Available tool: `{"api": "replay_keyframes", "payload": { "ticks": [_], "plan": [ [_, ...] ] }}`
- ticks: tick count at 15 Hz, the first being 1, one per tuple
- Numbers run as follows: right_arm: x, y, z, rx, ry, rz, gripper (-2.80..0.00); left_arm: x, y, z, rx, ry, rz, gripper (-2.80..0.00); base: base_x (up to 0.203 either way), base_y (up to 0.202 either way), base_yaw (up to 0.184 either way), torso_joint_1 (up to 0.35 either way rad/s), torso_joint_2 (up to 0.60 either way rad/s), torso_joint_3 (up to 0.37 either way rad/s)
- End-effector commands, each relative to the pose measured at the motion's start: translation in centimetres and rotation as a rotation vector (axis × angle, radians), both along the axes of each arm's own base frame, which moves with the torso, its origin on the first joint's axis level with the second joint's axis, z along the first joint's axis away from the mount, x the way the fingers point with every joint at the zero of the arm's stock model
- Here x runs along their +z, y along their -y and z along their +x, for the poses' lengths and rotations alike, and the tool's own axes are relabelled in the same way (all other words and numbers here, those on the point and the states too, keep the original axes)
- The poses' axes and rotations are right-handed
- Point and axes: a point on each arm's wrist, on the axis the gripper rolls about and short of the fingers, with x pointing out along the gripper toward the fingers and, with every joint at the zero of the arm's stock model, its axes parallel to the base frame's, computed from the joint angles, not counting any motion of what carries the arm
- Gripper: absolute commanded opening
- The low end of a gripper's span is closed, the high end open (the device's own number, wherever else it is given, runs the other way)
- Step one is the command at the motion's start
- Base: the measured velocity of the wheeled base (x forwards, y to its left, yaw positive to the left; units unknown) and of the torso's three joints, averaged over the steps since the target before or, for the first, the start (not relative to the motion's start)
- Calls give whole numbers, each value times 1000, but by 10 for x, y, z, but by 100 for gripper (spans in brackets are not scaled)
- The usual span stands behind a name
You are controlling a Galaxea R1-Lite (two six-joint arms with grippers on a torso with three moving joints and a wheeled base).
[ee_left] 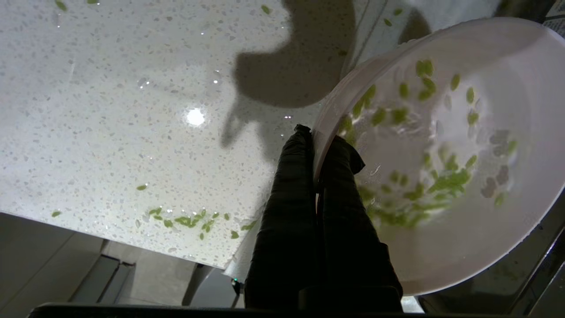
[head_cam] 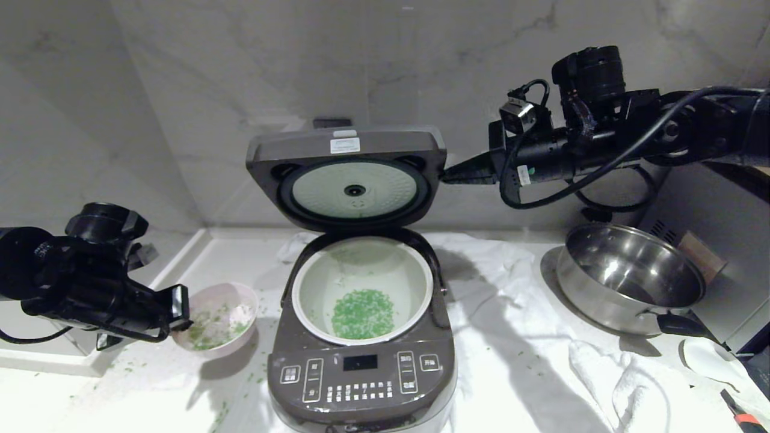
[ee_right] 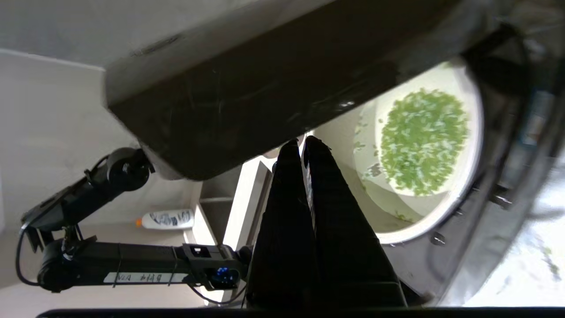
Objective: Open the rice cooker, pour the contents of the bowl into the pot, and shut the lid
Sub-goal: Pour the water from the bowl into the rice cooker
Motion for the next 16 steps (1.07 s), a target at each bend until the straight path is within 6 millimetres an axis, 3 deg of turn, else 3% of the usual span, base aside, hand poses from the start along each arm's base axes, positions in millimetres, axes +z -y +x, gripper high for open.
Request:
{"api": "replay_keyframes", "payload": {
  "ticks": [1, 4, 16],
  "plan": [
    [-5, -10, 2, 22, -18, 1, -280, 2, 0, -1, 1, 7, -1, -280, 0, 0, 0, 0, 0, 0],
    [-6, -22, -4, 53, -29, 3, -280, 5, 0, -1, 2, 16, 0, -280, 0, 0, 0, 0, 0, 0],
    [-2, -25, 34, -160, 89, -46, -280, 18, -1, -8, 7, 44, 3, -280, 0, 0, 0, 0, 0, 0]
  ]
}}
